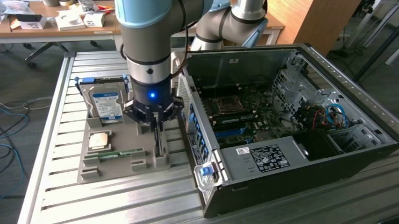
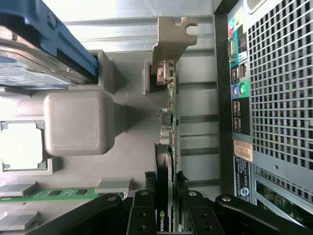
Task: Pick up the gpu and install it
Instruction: 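Pick up the gpu and move the gpu toward the slot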
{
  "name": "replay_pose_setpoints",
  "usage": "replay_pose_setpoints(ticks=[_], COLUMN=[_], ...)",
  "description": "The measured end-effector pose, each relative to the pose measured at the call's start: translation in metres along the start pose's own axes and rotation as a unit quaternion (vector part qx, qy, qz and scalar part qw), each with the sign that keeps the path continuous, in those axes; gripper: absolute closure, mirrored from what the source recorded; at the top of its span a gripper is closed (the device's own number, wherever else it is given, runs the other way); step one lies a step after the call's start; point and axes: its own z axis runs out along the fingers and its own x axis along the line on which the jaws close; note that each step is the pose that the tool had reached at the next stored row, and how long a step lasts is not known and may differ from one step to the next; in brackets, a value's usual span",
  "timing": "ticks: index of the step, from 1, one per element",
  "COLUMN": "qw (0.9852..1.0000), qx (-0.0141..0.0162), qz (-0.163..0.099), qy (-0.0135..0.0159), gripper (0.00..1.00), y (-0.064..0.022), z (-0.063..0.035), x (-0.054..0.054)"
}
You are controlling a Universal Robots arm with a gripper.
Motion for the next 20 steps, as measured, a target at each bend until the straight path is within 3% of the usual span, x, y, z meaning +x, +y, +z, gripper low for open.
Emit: replay_pose_setpoints(ticks=[20], qw=[1.0], qx=[0.0], qz=[0.0], qy=[0.0001], gripper=[0.74], y=[0.0048], z=[-0.0842], x=[-0.002])
